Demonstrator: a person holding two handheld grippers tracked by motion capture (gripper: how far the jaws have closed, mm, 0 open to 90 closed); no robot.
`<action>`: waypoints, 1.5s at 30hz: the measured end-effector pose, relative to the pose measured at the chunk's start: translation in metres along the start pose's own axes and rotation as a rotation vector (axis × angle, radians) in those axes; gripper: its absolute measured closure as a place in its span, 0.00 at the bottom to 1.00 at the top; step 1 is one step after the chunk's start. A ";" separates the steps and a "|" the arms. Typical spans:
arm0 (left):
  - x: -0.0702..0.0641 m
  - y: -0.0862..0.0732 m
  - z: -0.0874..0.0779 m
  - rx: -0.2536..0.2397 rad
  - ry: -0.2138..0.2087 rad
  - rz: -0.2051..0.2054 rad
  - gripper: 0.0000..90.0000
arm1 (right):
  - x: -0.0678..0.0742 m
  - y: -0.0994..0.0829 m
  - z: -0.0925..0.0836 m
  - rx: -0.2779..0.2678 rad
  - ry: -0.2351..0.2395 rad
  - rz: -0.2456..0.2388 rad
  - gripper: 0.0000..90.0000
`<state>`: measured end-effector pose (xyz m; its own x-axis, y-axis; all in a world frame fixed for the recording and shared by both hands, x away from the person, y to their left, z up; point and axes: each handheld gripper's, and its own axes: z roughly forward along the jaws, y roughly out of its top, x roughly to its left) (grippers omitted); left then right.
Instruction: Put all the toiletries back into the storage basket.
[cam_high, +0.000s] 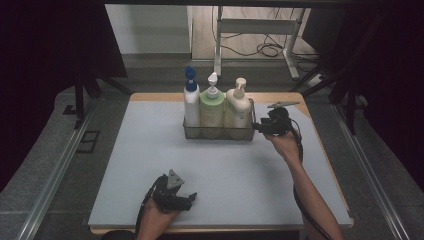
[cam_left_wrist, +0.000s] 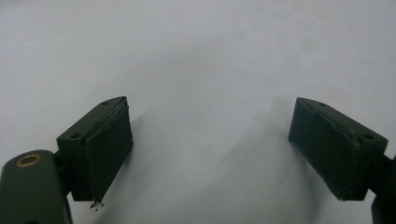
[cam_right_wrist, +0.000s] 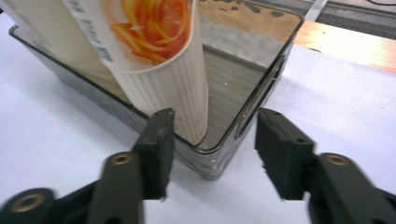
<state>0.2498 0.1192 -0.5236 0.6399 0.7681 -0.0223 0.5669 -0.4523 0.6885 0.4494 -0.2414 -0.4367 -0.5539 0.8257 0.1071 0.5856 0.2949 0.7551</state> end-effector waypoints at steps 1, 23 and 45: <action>0.000 0.000 0.000 0.000 0.000 0.000 0.15 | -0.001 0.000 0.001 -0.001 -0.003 0.004 0.63; 0.000 0.000 0.000 0.000 0.000 -0.002 0.14 | 0.005 0.015 0.029 0.028 -0.035 0.003 1.00; 0.000 0.000 0.000 0.000 0.000 -0.001 0.14 | 0.005 0.016 0.056 0.103 -0.037 0.013 1.00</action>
<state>0.2498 0.1192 -0.5236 0.6398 0.7682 -0.0230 0.5674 -0.4520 0.6883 0.4891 -0.2060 -0.4602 -0.5248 0.8464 0.0907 0.6514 0.3307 0.6829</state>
